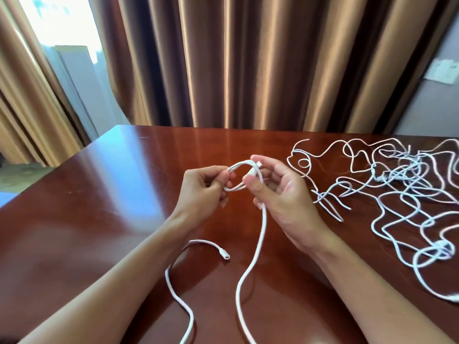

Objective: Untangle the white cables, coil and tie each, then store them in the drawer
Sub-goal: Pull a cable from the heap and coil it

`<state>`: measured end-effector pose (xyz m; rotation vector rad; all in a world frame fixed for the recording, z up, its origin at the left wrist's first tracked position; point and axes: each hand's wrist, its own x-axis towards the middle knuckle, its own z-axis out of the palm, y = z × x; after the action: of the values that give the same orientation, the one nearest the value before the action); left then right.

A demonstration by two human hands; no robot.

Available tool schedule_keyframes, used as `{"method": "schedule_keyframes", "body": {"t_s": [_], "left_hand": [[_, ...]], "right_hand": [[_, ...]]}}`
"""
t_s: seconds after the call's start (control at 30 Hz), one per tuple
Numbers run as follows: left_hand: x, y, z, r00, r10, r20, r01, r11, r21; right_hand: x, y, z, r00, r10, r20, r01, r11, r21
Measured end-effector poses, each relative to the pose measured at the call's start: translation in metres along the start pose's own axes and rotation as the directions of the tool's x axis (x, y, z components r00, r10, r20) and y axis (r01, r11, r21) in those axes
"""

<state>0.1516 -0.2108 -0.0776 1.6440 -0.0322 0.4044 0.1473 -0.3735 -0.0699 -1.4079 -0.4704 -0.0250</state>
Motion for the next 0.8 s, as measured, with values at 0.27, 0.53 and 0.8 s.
{"method": "schedule_keyframes", "body": {"t_s": [0.27,0.53,0.8], "left_hand": [[-0.015,0.005,0.010,0.895,-0.167,0.414,0.291,0.921,-0.258],[-0.013,0.004,-0.002,0.854,0.414,0.315,-0.508,0.796,0.330],[-0.011,-0.001,-0.003,0.561,0.629,0.538,-0.826,0.472,0.308]], "right_hand": [[-0.004,0.004,0.009,0.999,-0.025,-0.023,0.019,0.975,-0.221],[0.005,-0.004,-0.010,0.998,0.035,0.049,0.004,0.779,-0.626],[-0.001,-0.011,-0.017,0.925,0.236,0.298,0.043,0.714,-0.698]]}}
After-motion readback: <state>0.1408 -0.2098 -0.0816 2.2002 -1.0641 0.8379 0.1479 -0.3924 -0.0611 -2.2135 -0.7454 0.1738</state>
